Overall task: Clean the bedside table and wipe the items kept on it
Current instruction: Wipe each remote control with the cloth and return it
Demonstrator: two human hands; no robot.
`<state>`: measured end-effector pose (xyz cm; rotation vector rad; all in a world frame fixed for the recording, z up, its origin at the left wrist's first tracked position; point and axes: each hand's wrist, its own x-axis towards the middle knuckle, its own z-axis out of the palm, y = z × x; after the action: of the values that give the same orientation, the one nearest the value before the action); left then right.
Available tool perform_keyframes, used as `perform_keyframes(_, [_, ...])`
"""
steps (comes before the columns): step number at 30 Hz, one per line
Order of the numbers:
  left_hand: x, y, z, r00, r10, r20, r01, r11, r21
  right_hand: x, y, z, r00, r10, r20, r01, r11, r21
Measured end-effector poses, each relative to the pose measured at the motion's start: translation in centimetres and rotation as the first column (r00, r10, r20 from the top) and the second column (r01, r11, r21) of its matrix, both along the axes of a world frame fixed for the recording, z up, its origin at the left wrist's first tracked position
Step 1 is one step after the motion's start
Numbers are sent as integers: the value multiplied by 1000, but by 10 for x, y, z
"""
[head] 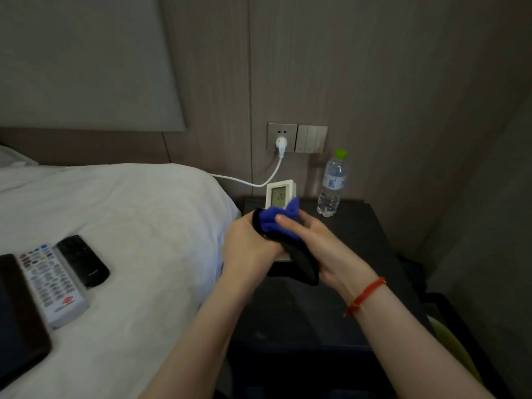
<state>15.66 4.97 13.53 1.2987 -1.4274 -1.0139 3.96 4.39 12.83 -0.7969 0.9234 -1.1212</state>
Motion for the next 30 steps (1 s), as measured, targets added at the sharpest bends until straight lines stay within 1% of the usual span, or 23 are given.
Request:
perform_keyframes(1, [-2,1,-1,995,5,96,-1,999,-42,-1,4,-1,998,51,-20,-51,999,9])
perform_keyframes(2, [-5,1,-1,978,19,208,-4,997,-75,-1,7,-2,998,55,-39,-54,998,17])
perform_keyframes(3, [-7,3,0,950,38,311,-9,995,-95,0,8,-4,998,8,-67,-7,1000,12])
perform_keyframes(4, [-11,4,0,927,47,371,-12,995,-97,-1,7,-4,993,-71,-97,71,997,-13])
perform_keyframes(5, [-14,5,1,921,41,387,-9,996,-84,-1,5,-3,981,-155,-118,150,987,-49])
perform_keyframes(7, [-20,8,2,928,23,371,-1,998,-60,-5,-2,7,934,-325,-149,310,944,-116])
perform_keyframes(9, [-27,13,2,940,3,341,16,998,-53,-15,-13,20,858,-482,-179,454,874,-176])
perform_keyframes(11, [-31,14,2,958,9,285,5,999,-48,-19,-19,28,829,-520,-205,476,849,-228])
perform_keyframes(12, [-31,12,2,966,27,258,-14,999,-52,-16,-18,29,848,-482,-223,435,871,-229])
perform_keyframes(13, [-29,10,3,971,52,233,-40,998,-57,-13,-14,27,889,-402,-221,359,910,-209])
perform_keyframes(14, [-27,7,4,973,83,216,-70,995,-64,-9,-9,23,946,-280,-164,254,954,-160])
perform_keyframes(15, [-24,3,6,972,109,210,-95,993,-76,-6,-3,20,989,-138,-62,132,987,-93])
perform_keyframes(16, [-21,-1,6,968,126,216,-108,990,-94,-5,3,18,999,-18,45,19,999,-33])
perform_keyframes(17, [-19,-3,7,965,127,228,-106,989,-104,-5,7,15,993,44,113,-45,999,10])
perform_keyframes(18, [-18,-4,6,965,111,238,-89,991,-99,-6,9,11,991,55,120,-59,998,34])
perform_keyframes(19, [-19,-3,3,966,81,245,-62,995,-85,-6,10,9,995,26,92,-30,999,45])
perform_keyframes(21, [-20,1,-3,963,43,268,-24,997,-71,-7,6,6,993,-110,-32,110,994,10])
perform_keyframes(23, [-23,4,-9,963,24,269,-5,997,-71,-7,-1,6,947,-273,-169,265,962,-67])
perform_keyframes(25, [-26,3,-11,964,26,264,-5,997,-78,-9,-11,9,882,-408,-235,389,913,-126])
perform_keyframes(27, [-25,2,-13,964,34,264,-14,997,-79,-11,-19,11,846,-488,-215,473,873,-122])
perform_keyframes(28, [-25,3,-16,973,19,229,-7,999,-51,-11,-21,10,848,-492,-197,484,870,-93])
perform_keyframes(29, [-24,3,-18,985,-1,175,2,1000,-9,-10,-20,7,873,-458,-167,458,888,-41])
perform_keyframes(30, [-22,3,-21,991,-7,131,3,999,32,-8,-16,3,916,-384,-113,388,922,12])
